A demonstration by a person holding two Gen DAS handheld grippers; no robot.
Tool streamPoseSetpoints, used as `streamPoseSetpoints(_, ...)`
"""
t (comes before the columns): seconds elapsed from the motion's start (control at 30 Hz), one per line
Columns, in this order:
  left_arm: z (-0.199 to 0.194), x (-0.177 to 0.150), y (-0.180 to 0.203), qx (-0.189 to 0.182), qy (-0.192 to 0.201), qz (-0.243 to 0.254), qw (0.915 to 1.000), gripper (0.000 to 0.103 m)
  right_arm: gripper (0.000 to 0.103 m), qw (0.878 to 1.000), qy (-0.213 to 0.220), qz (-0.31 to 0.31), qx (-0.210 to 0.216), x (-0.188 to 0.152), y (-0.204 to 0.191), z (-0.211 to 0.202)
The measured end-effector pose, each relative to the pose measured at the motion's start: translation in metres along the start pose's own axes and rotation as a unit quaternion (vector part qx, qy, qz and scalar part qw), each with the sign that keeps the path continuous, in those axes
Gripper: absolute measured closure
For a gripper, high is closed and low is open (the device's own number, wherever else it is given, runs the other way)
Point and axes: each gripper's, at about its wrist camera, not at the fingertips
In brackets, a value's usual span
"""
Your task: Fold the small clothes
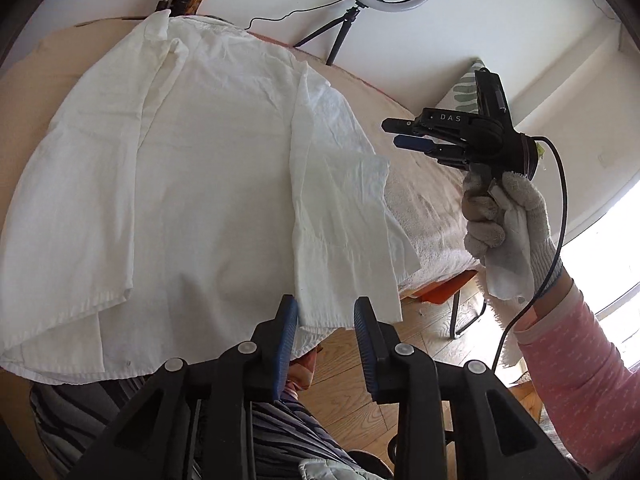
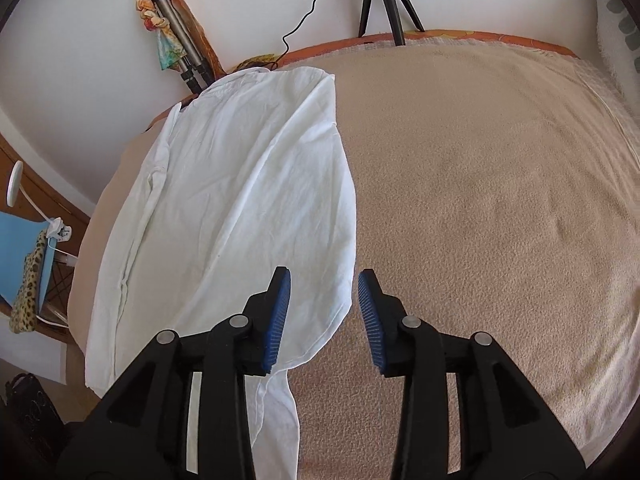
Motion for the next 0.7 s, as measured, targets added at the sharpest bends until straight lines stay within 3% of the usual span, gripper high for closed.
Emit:
streamPoseSetpoints(0.13, -0.003, 0.003, 0.026, 0.006, 0.029, 0.049, 0.9984, 0.063, 0.054, 0.998, 0.035, 0.036, 0.041, -0.026, 0.017, -0.037)
streamPoseSetpoints(0.37, 0.057, 0.013, 0.079, -0.002, 0.004, 0.12, 0.9928, 0.048, 0.054, 0.992, 0.072, 0.082, 0.063, -0.062, 0.044, -0.083)
streamPoseSetpoints(0.7, 0.128, 0.019, 0.124, 0.066, -0.021, 0.221, 0.9729, 0.049, 0.054, 0.985, 0.089, 0.136, 0.06, -0.085, 0.093, -0.113)
Point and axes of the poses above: each gripper's, at about its wrist camera, not at the fingertips, and z roughly the way its jaws point, y to its right, x to its top, and after that the axes turned 2 degrees about -y, right-handed
